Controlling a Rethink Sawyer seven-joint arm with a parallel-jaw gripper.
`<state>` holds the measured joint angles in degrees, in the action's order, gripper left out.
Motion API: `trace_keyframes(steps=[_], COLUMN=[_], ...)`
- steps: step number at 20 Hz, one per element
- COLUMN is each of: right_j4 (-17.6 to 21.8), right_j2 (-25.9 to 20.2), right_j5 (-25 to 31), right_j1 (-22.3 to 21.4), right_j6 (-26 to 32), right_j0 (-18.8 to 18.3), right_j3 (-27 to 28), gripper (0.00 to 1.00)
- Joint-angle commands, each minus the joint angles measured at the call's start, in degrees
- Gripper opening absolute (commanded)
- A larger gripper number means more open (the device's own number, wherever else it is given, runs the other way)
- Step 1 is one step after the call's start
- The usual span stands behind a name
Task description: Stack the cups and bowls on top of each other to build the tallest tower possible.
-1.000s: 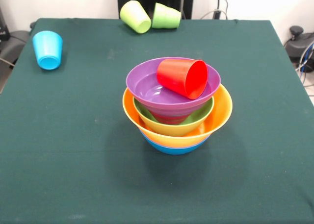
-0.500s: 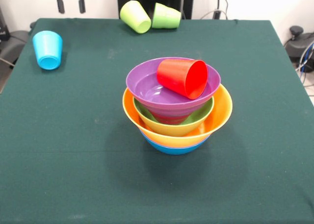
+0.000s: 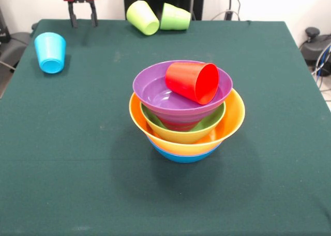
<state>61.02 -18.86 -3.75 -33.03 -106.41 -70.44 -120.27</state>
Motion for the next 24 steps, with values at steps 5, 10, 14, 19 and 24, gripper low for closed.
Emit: trace_keyframes(steps=[5, 10, 14, 19, 24], right_j4=[1.3, 0.1, 0.6, 2.2, 2.6], right_j2=[0.1, -0.4, -2.7, -5.4, -9.0], right_j5=[2.8, 5.5, 8.5, 10.9, 13.0], right_j1=[4.6, 4.1, 3.4, 3.9, 4.4], right_j6=[-2.1, -1.3, 2.1, 6.0, 9.3], right_j0=[1.5, 0.6, -1.5, -5.3, -10.5], right_j3=[8.9, 9.1, 8.6, 9.2, 8.8], gripper=[1.00, 1.00, 1.00, 1.00, 1.00])
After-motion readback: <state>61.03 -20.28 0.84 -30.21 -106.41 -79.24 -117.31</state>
